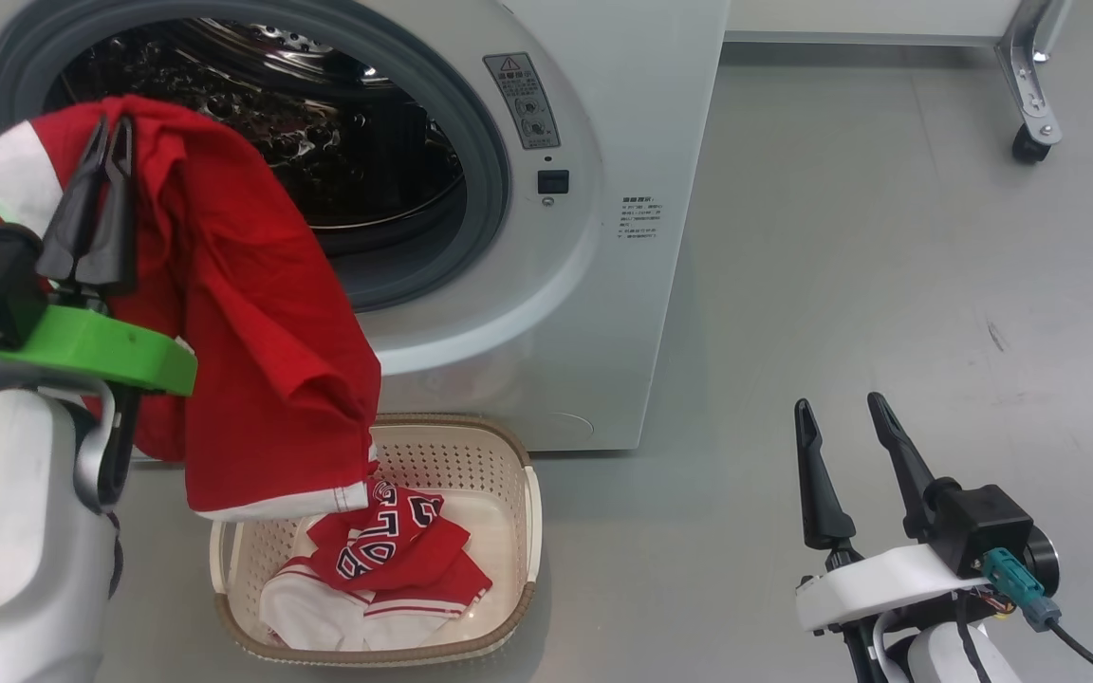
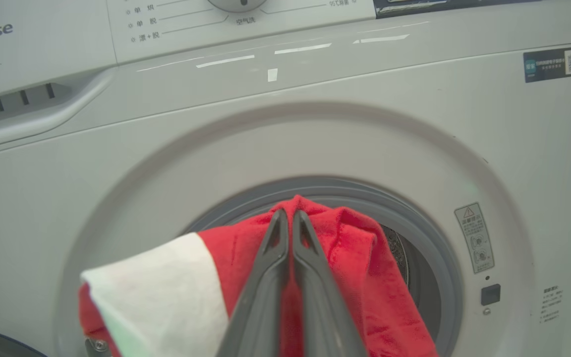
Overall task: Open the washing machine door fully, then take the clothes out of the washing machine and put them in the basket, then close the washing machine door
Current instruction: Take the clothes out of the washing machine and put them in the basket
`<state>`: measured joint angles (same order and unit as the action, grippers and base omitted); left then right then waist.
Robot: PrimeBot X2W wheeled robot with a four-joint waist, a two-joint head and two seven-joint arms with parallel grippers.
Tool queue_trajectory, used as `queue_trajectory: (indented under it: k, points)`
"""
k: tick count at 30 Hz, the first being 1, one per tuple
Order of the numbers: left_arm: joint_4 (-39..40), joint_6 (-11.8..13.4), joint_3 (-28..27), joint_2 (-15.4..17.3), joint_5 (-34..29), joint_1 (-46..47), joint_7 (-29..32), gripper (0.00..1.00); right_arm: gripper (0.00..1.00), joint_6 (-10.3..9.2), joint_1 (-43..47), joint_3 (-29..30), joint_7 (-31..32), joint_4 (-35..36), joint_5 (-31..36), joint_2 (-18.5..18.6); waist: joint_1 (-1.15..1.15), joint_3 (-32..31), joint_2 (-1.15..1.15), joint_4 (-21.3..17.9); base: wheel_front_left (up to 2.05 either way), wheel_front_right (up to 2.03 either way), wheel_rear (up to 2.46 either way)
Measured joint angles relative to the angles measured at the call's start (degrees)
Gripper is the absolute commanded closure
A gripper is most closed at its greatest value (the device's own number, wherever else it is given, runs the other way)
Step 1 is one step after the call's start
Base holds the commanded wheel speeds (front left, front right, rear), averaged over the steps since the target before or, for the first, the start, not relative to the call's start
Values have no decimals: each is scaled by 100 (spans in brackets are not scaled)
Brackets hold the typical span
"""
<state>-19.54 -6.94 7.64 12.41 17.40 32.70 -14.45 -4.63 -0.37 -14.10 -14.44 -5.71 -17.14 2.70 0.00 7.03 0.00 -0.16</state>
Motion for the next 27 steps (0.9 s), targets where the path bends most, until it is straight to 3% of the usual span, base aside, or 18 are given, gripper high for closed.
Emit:
queue_trajectory:
  k: [14,27]
  points:
    - [171,-1,218,119,-105,-1090,0,100,0,47,87,-19,0,123,0,-4,0,162,0,-44,0,0,0]
    - [-207,-19,355,312,-136,-1480,1,100,0,42,4,-196,0,249,18,-4,0,647,0,-190,0,0,0]
